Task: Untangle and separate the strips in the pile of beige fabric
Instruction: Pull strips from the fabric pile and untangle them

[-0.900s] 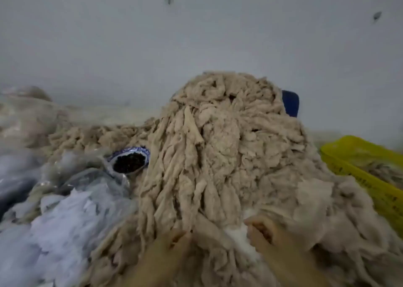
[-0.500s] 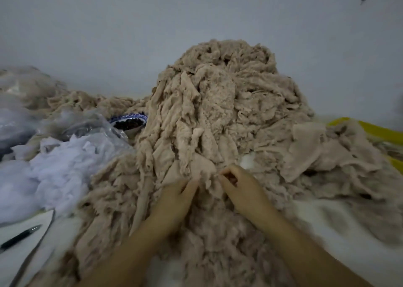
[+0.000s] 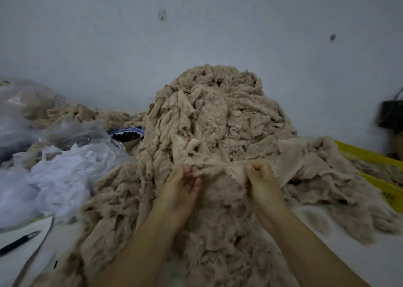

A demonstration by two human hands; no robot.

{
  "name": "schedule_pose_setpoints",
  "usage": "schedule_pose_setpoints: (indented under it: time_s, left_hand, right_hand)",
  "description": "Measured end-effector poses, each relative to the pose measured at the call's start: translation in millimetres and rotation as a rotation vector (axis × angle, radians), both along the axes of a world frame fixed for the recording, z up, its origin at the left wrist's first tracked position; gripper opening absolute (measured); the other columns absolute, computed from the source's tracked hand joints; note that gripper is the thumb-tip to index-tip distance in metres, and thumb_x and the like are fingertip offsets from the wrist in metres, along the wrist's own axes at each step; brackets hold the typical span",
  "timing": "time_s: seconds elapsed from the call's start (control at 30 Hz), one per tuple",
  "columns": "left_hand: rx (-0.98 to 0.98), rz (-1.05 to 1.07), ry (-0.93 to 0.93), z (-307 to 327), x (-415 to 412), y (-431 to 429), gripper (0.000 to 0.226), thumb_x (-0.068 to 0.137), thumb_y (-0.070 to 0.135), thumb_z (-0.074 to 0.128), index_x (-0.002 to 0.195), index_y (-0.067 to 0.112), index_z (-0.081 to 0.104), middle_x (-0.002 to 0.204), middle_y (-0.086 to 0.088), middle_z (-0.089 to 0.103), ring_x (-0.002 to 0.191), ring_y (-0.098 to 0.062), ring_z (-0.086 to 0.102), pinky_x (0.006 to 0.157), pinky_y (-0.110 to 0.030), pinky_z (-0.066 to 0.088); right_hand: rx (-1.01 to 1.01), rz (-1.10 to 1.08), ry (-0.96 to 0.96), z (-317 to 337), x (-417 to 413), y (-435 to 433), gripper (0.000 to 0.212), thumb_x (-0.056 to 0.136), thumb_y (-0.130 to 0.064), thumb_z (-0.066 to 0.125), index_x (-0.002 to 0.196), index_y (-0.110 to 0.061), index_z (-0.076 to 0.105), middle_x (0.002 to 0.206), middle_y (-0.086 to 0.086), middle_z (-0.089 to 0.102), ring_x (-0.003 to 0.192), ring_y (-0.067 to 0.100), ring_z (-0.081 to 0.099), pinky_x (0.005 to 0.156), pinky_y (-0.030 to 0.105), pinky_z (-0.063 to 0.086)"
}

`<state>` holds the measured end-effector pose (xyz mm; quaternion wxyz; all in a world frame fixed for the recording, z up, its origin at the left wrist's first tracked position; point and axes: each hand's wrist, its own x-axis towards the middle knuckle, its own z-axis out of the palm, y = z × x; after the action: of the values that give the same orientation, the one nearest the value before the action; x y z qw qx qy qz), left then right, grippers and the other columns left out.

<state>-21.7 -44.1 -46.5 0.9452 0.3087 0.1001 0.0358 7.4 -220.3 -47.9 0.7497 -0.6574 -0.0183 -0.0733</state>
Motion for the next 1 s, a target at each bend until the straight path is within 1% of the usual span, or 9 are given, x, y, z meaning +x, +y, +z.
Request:
schedule_pose_setpoints:
  time_s: [0.2,0.3,0.43,0.5,0.63,0.7,0.77,0.87,1.0]
  left_hand:
    - [-0.155,-0.009,-0.081,-17.4,7.6,20.5,0.043,0.089,0.045,0.051,0.06,0.015,0.057,0.067,-0.003,0.059,0.046,-0.011,0.048,0.046,-0.02,0.044]
    - [0.4,-0.067,-0.065,-23.3,8.5,-1.5,0.066,0.078,0.075,0.044,0.061,0.018,0.074,0.078,-0.005,0.073,0.063,-0.015,0.067,0.06,-0.026,0.053]
    - [1.177,-0.179,-0.269,-30.4,-1.8,-19.5,0.034,0.071,0.08,0.058,0.093,0.055,0.067,0.096,0.027,0.07,0.088,0.005,0.066,0.069,-0.006,0.048]
    - [1.183,-0.084,-0.238,-32.8,-1.2,-16.8,0.012,0.087,0.06,0.061,0.089,0.051,0.069,0.089,0.021,0.072,0.085,-0.004,0.068,0.07,-0.009,0.05]
    - [0.579,-0.102,-0.136,-21.3,1.4,-6.0,0.027,0.097,0.03,0.058,0.111,0.012,0.072,0.112,-0.014,0.072,0.109,-0.034,0.067,0.103,-0.05,0.047]
    - [0.533,-0.186,-0.192,-20.3,-1.4,-5.6,0.037,0.096,0.025,0.057,0.121,-0.002,0.063,0.122,-0.027,0.065,0.118,-0.04,0.06,0.109,-0.055,0.04]
    - [0.589,-0.273,-0.218,-23.9,-5.0,-8.0,0.042,0.094,0.027,0.058,0.122,-0.005,0.061,0.123,-0.031,0.062,0.117,-0.035,0.06,0.106,-0.048,0.04]
    - [0.805,-0.299,-0.258,-27.4,-7.7,-13.1,0.032,0.096,0.033,0.056,0.113,0.009,0.07,0.113,-0.013,0.072,0.11,-0.027,0.067,0.099,-0.041,0.05]
    - [0.971,-0.086,-0.278,-25.2,-4.2,-12.8,0.045,0.087,0.055,0.051,0.076,0.014,0.064,0.066,-0.005,0.065,0.059,-0.016,0.058,0.059,-0.024,0.047]
  right_hand:
    - [0.134,-0.125,0.049,-12.4,24.5,-16.2,0.016,0.106,-0.023,0.046,0.1,-0.015,0.058,0.088,0.006,0.063,0.073,0.018,0.059,0.066,0.036,0.051]
    - [-0.099,-0.101,-0.118,-16.8,15.4,-2.4,0.012,0.102,-0.023,0.052,0.093,-0.024,0.06,0.089,-0.008,0.068,0.084,0.012,0.063,0.076,0.028,0.052]
    - [-0.217,0.111,-0.282,-17.2,-6.8,13.7,0.026,0.1,-0.025,0.053,0.094,-0.046,0.067,0.09,-0.025,0.07,0.083,-0.007,0.066,0.066,0.008,0.049]
    - [-0.289,0.21,-0.314,-16.4,-15.3,17.5,0.039,0.104,-0.026,0.048,0.101,-0.061,0.064,0.106,-0.036,0.065,0.099,-0.016,0.06,0.075,0.002,0.046]
    - [-0.311,0.201,-0.277,-20.5,-15.6,16.0,0.025,0.098,-0.053,0.042,0.115,-0.07,0.05,0.125,-0.037,0.057,0.119,-0.018,0.048,0.093,0.01,0.043]
    - [-0.316,0.22,-0.228,-25.7,-12.2,11.5,0.048,0.084,-0.077,0.039,0.126,-0.058,0.053,0.127,-0.036,0.056,0.119,-0.018,0.048,0.102,0.018,0.042]
    - [-0.311,0.31,-0.139,-30.2,-11.2,10.0,0.066,0.077,-0.086,0.038,0.124,-0.046,0.064,0.122,-0.028,0.065,0.113,-0.013,0.057,0.1,0.016,0.047]
    - [-0.3,0.305,-0.151,-26.5,-12.2,13.5,0.031,0.085,-0.069,0.049,0.094,-0.048,0.072,0.093,-0.022,0.073,0.086,-0.008,0.067,0.07,0.006,0.049]
    - [-0.246,0.167,-0.274,-25.3,-8.3,11.2,0.019,0.093,-0.05,0.053,0.084,-0.037,0.064,0.077,-0.012,0.068,0.066,0.002,0.063,0.056,0.015,0.048]
